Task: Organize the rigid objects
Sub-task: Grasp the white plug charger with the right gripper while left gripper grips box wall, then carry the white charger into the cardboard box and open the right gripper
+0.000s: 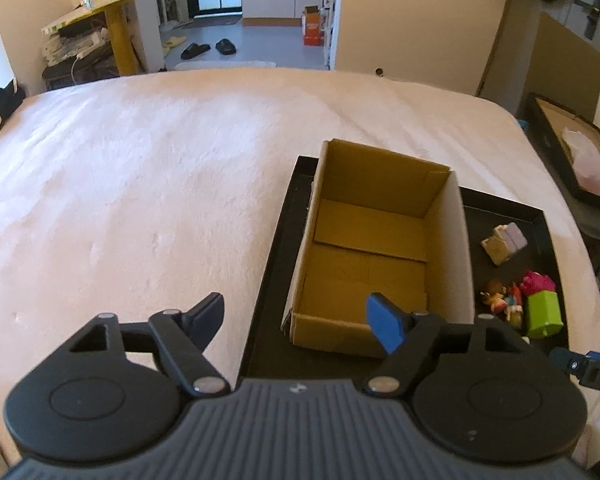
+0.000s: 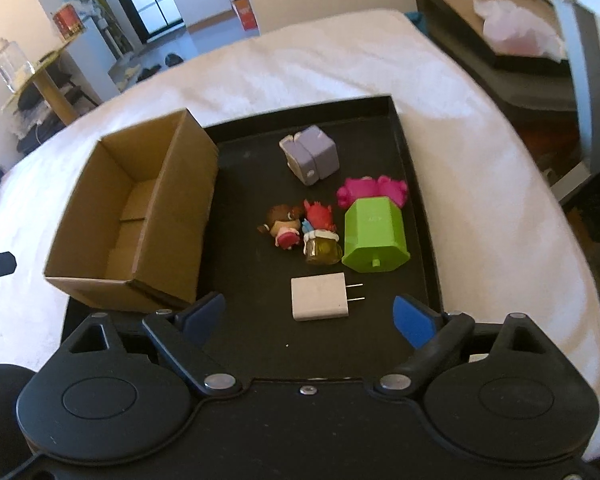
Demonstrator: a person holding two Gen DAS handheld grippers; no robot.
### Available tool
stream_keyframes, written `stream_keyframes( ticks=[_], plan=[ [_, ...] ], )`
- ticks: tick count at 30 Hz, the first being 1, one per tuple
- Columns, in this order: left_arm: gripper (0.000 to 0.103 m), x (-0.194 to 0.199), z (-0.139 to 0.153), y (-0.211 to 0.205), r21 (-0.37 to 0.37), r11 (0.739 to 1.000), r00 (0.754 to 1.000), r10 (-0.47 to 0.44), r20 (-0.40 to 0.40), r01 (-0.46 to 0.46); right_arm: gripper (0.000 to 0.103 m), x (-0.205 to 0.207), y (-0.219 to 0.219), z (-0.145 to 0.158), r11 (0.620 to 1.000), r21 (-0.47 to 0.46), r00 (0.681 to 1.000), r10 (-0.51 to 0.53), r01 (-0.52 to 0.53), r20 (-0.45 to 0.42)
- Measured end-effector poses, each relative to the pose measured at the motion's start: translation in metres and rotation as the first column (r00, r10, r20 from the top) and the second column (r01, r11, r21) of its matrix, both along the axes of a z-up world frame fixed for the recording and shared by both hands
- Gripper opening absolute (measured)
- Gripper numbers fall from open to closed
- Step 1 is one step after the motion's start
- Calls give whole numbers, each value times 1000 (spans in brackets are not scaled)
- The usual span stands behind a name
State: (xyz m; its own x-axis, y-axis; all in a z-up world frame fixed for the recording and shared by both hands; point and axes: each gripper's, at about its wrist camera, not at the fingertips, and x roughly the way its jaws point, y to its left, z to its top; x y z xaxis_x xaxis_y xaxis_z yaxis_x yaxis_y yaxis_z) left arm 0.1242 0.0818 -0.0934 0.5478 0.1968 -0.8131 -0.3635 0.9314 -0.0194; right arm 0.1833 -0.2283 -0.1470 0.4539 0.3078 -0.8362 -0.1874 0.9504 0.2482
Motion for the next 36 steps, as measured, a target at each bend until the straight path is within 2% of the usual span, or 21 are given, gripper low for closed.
stream_keyframes(
  ticks=[8, 11, 19, 26, 27, 28, 29, 32, 34, 36],
  plan=[
    [71, 24, -29, 8, 11, 1000, 999, 29, -45, -28, 91, 25, 11, -35, 1000, -18, 999, 2, -2, -48],
    [64, 28, -38, 10, 6, 1000, 998, 30, -52, -30, 91, 29, 16, -42, 999, -47, 999, 14, -16, -42],
    [57, 38, -55, 17, -4, 999, 997, 53, -65, -53, 91, 39, 20, -59, 994, -107, 998, 21, -27, -57],
    [53, 43, -61, 19, 2, 999, 998, 50, -50, -50, 83, 43, 29, -69, 989, -140, 997, 27, -36, -66],
    [51, 44, -62, 19, 0, 999, 998, 47, -52, -47, 76, 43, 31, -71, 988, -147, 997, 29, -39, -70],
    [45, 45, -64, 19, -2, 999, 997, 43, -57, -44, 71, 44, 33, -73, 987, -156, 997, 29, -41, -76],
    [39, 46, -66, 19, -5, 999, 997, 42, -63, -42, 61, 45, 34, -76, 985, -166, 996, 27, -41, -81],
    [21, 48, -67, 19, -26, 999, 997, 34, -65, -36, 60, 44, 38, -78, 984, -171, 997, 39, -49, -63],
    [13, 47, -67, 18, -32, 999, 998, 17, -59, -19, 60, 42, 41, -76, 984, -166, 997, 50, -59, -56],
    [11, 47, -65, 14, -25, 1000, 999, 5, -54, -6, 60, 40, 43, -69, 987, -145, 997, 59, -65, -42]
  ],
)
